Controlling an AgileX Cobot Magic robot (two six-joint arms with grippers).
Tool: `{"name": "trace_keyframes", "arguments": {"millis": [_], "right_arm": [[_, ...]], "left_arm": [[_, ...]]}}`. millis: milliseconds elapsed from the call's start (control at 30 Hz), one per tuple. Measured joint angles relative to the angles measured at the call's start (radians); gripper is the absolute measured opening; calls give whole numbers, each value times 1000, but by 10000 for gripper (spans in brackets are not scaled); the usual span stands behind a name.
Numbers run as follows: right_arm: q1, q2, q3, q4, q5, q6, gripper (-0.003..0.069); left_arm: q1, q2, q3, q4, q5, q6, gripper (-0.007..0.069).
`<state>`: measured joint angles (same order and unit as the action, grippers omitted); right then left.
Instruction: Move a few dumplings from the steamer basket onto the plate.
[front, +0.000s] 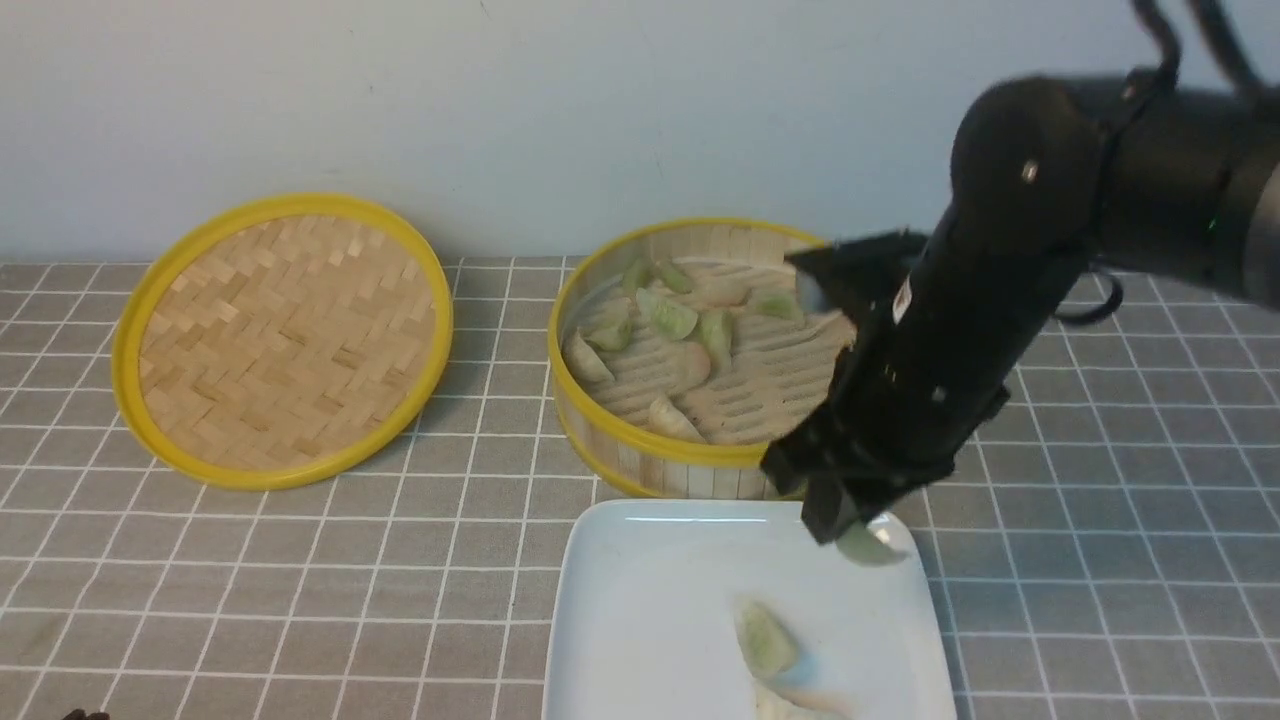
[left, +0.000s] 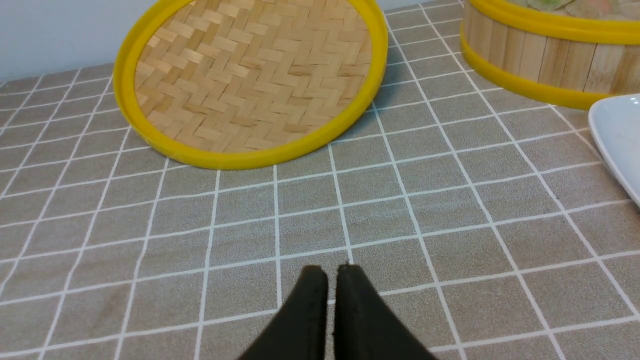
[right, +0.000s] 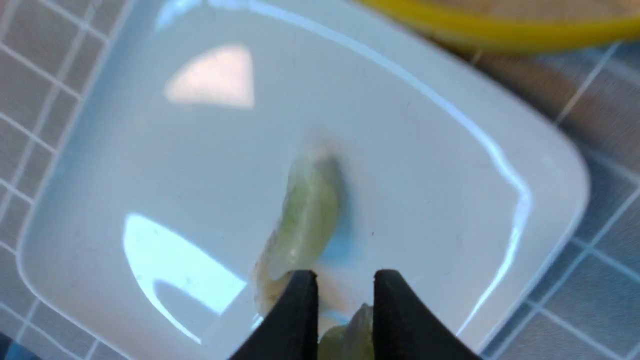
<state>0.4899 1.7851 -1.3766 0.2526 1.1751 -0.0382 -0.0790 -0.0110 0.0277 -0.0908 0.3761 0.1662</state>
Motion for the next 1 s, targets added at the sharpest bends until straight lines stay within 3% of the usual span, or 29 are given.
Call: {"name": "trace_keyframes", "arguments": {"millis": [133, 267, 400, 500, 600, 667, 867, 1000], "right_arm": [[14, 42, 71, 6, -125, 0, 124], [14, 77, 77, 7, -163, 0, 181], [14, 87, 75, 7, -165, -4, 358], [15, 87, 42, -16, -143, -28, 437], [15, 79, -4, -34, -100, -42, 434], [15, 36, -36, -41, -51, -48, 365], [15, -230, -52, -51, -58, -48, 62], [15, -447, -46, -68, -141, -38, -6]], "left_arm": [[0, 0, 0, 0, 0, 0, 9], [0, 0, 0, 0, 0, 0, 9], [0, 0, 0, 0, 0, 0, 9], [0, 0, 0, 0, 0, 0, 9], [0, 0, 0, 0, 0, 0, 9], [0, 0, 0, 0, 0, 0, 9], [0, 0, -1, 0, 1, 0, 9], [0, 0, -1, 0, 1, 0, 9]]}}
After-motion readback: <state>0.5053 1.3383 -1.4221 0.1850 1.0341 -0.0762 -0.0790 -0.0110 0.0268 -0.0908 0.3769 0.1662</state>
